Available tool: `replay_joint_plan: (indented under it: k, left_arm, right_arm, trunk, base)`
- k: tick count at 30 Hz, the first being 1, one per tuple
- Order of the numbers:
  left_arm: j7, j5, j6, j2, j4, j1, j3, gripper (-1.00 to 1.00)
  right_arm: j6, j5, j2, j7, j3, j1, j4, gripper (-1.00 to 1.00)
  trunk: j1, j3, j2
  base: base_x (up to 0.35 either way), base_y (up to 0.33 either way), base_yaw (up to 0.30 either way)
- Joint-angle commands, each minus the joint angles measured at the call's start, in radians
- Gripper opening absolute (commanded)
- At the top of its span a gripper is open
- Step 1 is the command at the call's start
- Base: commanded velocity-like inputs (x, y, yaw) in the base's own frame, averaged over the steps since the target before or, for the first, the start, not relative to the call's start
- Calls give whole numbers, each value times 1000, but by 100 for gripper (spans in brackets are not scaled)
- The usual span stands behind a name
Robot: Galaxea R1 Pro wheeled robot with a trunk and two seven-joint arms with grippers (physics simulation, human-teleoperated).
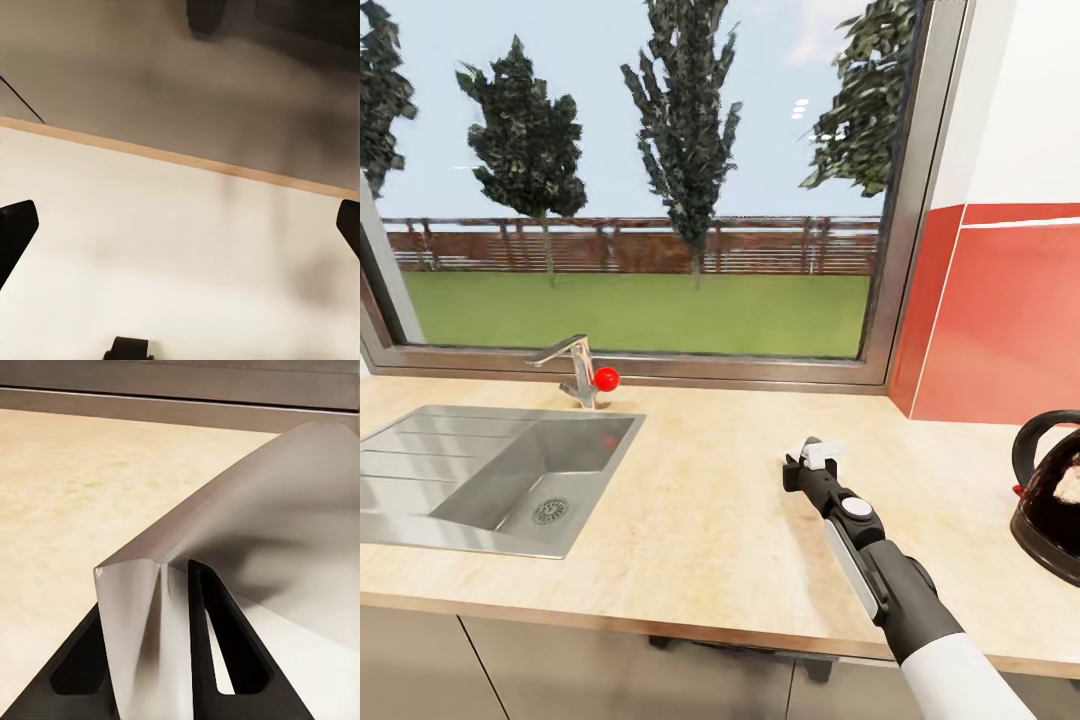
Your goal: Set up a coffee station on the kitchen countertop: keep the coffee maker on the countertop, move the bottle of coffee from the kitchen shelf to the counter next to the coffee maker, place a paper coffee filter on top of the coffee maker, put the saucer next to the coffee maker with the coffee cup on the saucer, and place the electric kettle next to the coffee maker.
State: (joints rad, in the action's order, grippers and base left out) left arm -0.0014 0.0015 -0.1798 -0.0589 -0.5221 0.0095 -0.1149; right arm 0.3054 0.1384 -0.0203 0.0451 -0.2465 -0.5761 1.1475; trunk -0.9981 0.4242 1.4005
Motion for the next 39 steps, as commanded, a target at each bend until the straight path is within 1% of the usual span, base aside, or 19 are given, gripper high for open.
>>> replay_joint_plan:
  k: [1,16,22,26,31,39]
  left_arm:
    - [0,0,-1,-1,-1,0,-4,100]
    - [0,0,-1,-1,-1,1,-3,100]
    - [0,0,-1,-1,-1,1,-3,100]
    - [0,0,-1,-1,-1,1,-3,100]
    - [0,0,-1,-1,-1,1,-4,100]
    - [0,0,-1,-1,-1,1,-4,100]
  right_arm:
    - [4,12,-1,4,-2,-1,1,-100]
    - [3,12,-1,4,-5,-1,8,-100]
    - [4,13,-1,4,-5,-1,24,-100]
    - [4,14,-1,3,-6,-1,31,-100]
    - [5,15,-1,2,-7,0,70,-100]
    - [6,15,-1,2,-10,1,72,-100]
  trunk:
    - [0,1,1]
    - [57,-46,-104]
    - [80,-65,-146]
    - [80,-65,-146]
    - [80,-65,-146]
    - [80,-63,-146]
  base:
    - [0,0,0]
    - [0,0,0]
    - [0,0,0]
    - [0,0,0]
    - [-49,0,5]
    - [-76,0,213]
